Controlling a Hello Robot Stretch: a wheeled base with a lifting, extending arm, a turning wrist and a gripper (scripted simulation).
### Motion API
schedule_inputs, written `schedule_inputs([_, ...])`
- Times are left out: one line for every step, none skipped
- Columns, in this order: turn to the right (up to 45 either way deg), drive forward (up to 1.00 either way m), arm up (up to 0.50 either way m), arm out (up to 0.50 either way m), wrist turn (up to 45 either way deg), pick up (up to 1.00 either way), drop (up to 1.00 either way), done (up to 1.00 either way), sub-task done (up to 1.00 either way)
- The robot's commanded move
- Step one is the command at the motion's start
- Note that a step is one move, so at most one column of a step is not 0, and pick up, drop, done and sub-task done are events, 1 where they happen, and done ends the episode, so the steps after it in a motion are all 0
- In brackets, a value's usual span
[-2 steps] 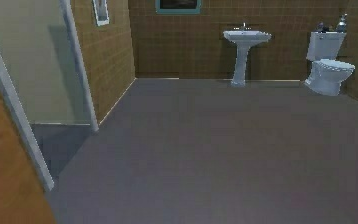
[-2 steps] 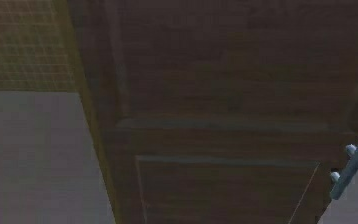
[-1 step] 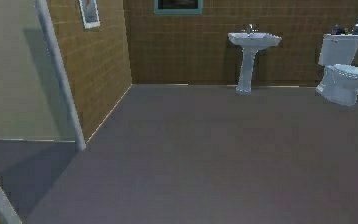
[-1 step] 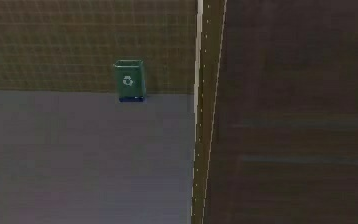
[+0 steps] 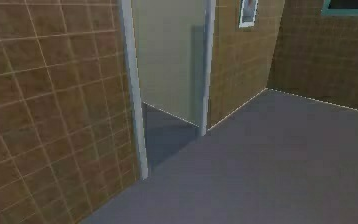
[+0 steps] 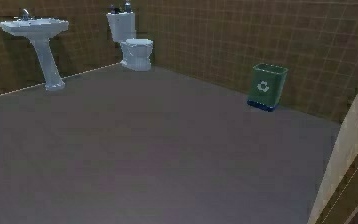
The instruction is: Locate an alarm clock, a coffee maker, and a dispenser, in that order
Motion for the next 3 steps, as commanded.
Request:
schedule_inputs([0.0, 1.00, 0.00, 0.00, 0.0, 0.00, 0.00, 0.00, 0.00])
schedule_inputs([0.0, 0.35, 0.00, 0.00, 0.0, 0.00, 0.00, 0.00, 0.00])
schedule_inputs([-6.0, 0.00, 0.00, 0.00, 0.0, 0.00, 0.00, 0.00, 0.00])
